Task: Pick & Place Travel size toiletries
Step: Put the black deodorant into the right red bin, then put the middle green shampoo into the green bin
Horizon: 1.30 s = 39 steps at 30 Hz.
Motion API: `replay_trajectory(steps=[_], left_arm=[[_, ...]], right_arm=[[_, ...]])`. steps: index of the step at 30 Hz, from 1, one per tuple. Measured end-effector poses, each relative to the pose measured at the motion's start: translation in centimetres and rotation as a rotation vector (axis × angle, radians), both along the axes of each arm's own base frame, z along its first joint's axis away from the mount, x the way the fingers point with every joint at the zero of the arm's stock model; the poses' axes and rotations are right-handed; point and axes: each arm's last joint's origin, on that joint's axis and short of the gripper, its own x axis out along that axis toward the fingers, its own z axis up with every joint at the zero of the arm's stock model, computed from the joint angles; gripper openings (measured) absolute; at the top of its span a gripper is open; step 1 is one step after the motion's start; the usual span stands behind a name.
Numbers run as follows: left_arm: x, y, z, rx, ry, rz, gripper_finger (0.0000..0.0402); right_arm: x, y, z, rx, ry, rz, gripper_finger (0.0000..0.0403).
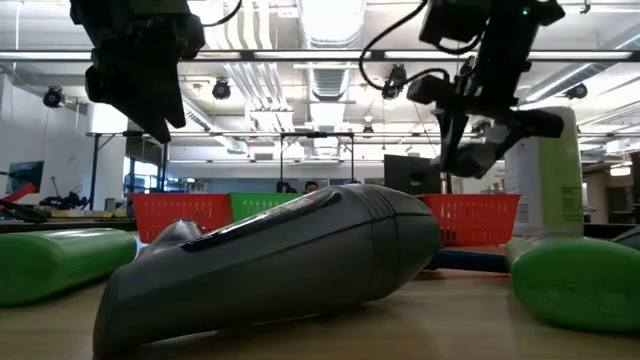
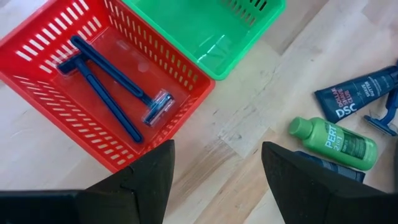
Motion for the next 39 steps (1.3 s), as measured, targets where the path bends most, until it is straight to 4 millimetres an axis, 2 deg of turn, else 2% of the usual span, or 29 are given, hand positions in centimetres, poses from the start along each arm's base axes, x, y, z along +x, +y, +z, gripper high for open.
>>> replay_trajectory(steps=[5, 10, 18, 23, 30, 39], left_arm=[[0.0, 0.3, 0.0, 0.004, 0.006, 0.006, 0.0245], [0.1, 0.6, 0.0, 0.012, 0.008, 0.008, 0.0245], [0.1, 0.9, 0.0, 0.019, 0.012, 0.005, 0.0246], [0.2, 1.1, 0.0, 0.018, 0.021, -0.017, 0.0245], [0.2, 1.1, 0.0, 0.03, 0.037, -0.081, 0.0245], [0.1, 0.8, -0.3, -0.115, 0.057, -0.052, 0.0246]], right_arm=[[0.8, 0.3, -1.2, 0.026, 0.031, -0.006, 0.0214], [1.4, 0.3, -2.3, 0.037, 0.061, -0.019, 0.0247], [1.5, 0.3, -2.3, 0.021, 0.058, -0.026, 0.03], [1.3, 0.4, -1.5, 0.0, 0.037, 0.014, 0.0325], [1.6, 1.6, 1.1, -0.027, 0.006, 0.139, 0.0352], [0.9, 5.4, 2.8, 0.022, 0.051, 0.167, 0.0346]])
